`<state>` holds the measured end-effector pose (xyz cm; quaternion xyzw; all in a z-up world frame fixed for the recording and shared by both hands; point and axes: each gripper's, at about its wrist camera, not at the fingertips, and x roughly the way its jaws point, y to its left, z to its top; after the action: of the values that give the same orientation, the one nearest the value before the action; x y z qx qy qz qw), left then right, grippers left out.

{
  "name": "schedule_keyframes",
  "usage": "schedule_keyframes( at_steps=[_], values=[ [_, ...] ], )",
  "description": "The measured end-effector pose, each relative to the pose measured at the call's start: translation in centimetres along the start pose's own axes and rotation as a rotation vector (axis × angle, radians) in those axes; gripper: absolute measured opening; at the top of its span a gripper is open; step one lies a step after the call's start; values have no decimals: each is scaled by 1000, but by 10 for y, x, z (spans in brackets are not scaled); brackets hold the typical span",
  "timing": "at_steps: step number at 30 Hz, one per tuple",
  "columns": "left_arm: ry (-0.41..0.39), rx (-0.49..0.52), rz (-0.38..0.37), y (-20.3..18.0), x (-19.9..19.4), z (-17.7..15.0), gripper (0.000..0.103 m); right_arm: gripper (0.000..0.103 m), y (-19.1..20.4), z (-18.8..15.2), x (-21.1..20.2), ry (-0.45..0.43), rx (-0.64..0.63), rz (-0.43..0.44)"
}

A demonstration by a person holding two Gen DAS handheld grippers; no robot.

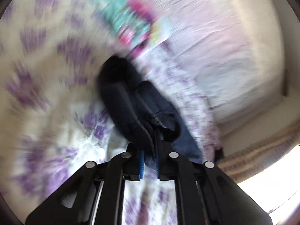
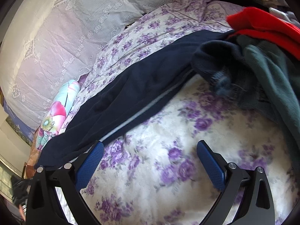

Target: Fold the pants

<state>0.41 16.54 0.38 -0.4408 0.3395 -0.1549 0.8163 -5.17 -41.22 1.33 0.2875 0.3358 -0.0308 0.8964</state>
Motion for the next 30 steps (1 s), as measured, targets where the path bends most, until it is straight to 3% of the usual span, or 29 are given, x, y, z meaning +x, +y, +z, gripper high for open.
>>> schedule_keyframes(
  at_steps=[2,4,7,9,12,14,19,20,21,22,23,26,30],
  values=[
    [-90,43,0,-6,-51,11,7,100,-5,-4,-8,1,25,31],
    [-181,14,27,8,-97,22,7,100,-9,-10,-15,5,37,54],
    [-235,6,157,47,-137,24,8,100,-7,-16,-18,13,35,68],
    [-195,-42,180,80,-139,15,8,100,-3,-16,-15,26,28,75],
    [-187,-96,116,115,-136,-1,8,100,2,-12,-6,55,35,78],
    [-209,-90,100,118,-134,-2,8,100,4,-4,4,85,60,89],
    [-213,-26,157,106,-127,-1,10,100,3,23,41,131,140,86],
    [-212,-30,151,107,-127,0,10,95,7,26,46,116,126,76],
    [-209,-37,143,108,-127,2,10,84,10,28,49,99,107,67],
    [-204,-50,130,111,-127,4,10,43,13,29,54,94,81,76],
    [-199,-56,124,112,-127,5,10,14,11,29,60,110,88,112],
    [-183,-22,146,107,-127,9,9,9,-7,24,69,138,192,211],
    [-183,57,141,85,-136,13,9,9,5,24,21,66,119,255]
  ],
)
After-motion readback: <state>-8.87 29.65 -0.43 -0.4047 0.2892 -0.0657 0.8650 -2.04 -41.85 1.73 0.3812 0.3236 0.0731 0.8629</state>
